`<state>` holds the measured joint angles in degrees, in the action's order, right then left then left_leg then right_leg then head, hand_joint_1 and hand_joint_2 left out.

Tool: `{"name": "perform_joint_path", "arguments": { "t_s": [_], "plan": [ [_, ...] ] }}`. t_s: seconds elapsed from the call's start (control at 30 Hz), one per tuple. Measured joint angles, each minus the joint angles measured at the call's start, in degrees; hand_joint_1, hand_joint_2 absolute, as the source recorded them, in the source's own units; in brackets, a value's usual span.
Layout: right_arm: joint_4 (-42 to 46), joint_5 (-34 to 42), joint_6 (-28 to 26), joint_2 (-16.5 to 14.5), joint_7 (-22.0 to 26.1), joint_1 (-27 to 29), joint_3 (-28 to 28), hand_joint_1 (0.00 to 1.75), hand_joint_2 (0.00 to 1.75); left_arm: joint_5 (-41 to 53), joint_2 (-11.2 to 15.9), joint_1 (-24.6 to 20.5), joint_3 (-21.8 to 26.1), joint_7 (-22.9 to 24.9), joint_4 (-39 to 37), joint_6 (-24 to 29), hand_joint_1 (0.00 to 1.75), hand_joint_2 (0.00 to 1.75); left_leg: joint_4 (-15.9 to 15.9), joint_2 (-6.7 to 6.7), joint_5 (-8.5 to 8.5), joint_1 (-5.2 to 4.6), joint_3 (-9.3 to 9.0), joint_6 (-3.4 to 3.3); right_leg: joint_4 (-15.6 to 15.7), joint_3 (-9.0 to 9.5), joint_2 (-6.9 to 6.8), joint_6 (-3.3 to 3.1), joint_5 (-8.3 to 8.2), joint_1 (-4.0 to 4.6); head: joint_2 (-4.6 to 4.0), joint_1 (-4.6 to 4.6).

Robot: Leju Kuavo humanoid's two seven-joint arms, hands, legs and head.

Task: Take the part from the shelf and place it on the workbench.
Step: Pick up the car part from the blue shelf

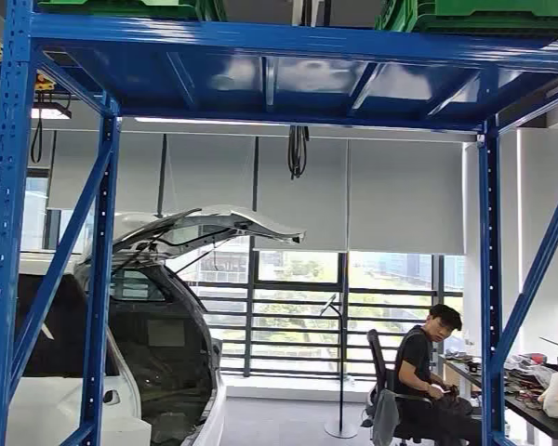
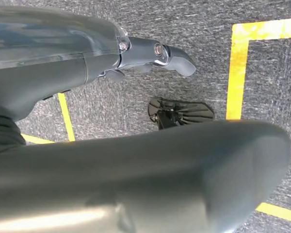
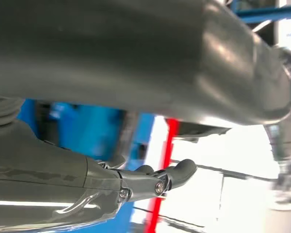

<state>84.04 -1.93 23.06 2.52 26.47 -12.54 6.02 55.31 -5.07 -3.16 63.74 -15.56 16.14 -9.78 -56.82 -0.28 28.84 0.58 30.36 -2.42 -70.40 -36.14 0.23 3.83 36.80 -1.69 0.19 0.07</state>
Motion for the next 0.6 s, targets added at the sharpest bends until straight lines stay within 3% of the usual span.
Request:
{"name": "perform_joint_path", "arguments": {
  "t_s": [0.1,0.13,0.2,0.23,0.3,0.4,0.47,0.53,0.57,0.6],
  "plan": [
    [3.2,0.8,0.6,0.6,0.6,-0.5,-1.9,0.0,0.0,1.1,-0.2,-0.2,1.1,-0.3,-0.3,-0.2,0.0,0.0,0.0,0.26,0.08,-0.04,-0.07,0.07,-3.0,-1.95,-0.04,0.01,-0.64,0.0,0.01,0.0],
    [5.0,1.2,0.9,0.9,0.9,-0.8,-2.8,0.0,0.0,1.7,-0.4,-0.3,1.7,-0.4,-0.4,-0.3,0.0,0.0,-0.1,0.36,0.17,-0.04,-0.17,0.17,-1.3,-1.45,-0.11,-0.06,-2.44,0.0,0.01,0.0],
    [8.5,2.0,1.5,1.5,1.6,-1.8,-4.7,0.0,0.0,2.9,-0.6,-0.6,2.8,-0.8,-0.7,-0.5,0.0,0.0,-0.1,0.57,0.44,-0.07,-0.46,0.55,6.4,1.56,-1.01,-0.5,-7.02,0.13,0.01,0.01],
    [10.2,2.4,1.8,1.8,2.0,-2.5,-5.7,0.0,0.0,3.5,-0.7,-0.7,3.4,-1.0,-0.9,-0.6,0.0,0.0,-0.2,0.68,0.57,-0.16,-0.5,0.81,9.8,2.9,-1.61,-0.85,-8.45,0.36,0.01,0.01],
    [13.4,3.2,2.3,2.3,2.6,-3.5,-7.6,0.0,0.0,4.6,-0.9,-0.9,4.4,-1.3,-1.2,-0.9,0.0,0.0,-0.3,1.04,0.69,-0.35,-0.31,1.36,12.6,3.74,-2.3,-1.61,-8.93,0.83,0.01,0.02],
    [18.3,4.3,3.2,2.9,3.5,-4.7,-10.4,0.0,0.0,6.3,-1.0,-1.2,6.0,-1.9,-1.6,-1.1,0.0,0.0,-0.6,1.54,1.3,-0.29,-0.12,2.17,13.1,3.55,-1.46,-2.59,-9.04,0.76,0.01,0.01],
    [21.2,5.1,3.7,3.1,4.1,-5.8,-12.2,0.0,0.0,7.4,-1.1,-1.5,7.0,-2.2,-1.8,-1.3,0.0,0.0,-4.6,1.19,3.99,-0.09,1.67,2.72,13.4,3.59,-1.04,-3.28,-9.24,0.52,0.01,0.0],
    [23.6,5.9,4.1,3.4,4.5,-6.5,-13.9,0.0,0.0,8.5,-1.1,-1.7,7.8,-2.6,-2.1,-1.5,0.0,0.0,-12.7,0.9,7.57,0.1,5.48,3.08,13.4,3.52,-0.57,-3.58,-9.24,0.57,0.01,0.0],
    [24.4,6.5,4.3,3.5,4.4,-6.6,-14.7,0.0,0.0,9.0,-1.1,-1.7,8.3,-2.7,-2.2,-1.7,0.0,0.0,-15.9,0.86,8.48,0.18,7.13,3.21,13.4,3.54,-0.33,-3.59,-9.22,0.58,0.01,0.01],
    [25.1,7.4,4.4,3.6,4.0,-6.6,-15.3,0.0,0.0,9.3,-1.1,-1.7,8.6,-2.8,-2.3,-1.7,0.0,0.0,-17.3,0.82,8.26,0.27,7.95,3.31,13.4,3.58,-0.09,-3.58,-9.21,0.57,0.01,0.01]
  ]
}}
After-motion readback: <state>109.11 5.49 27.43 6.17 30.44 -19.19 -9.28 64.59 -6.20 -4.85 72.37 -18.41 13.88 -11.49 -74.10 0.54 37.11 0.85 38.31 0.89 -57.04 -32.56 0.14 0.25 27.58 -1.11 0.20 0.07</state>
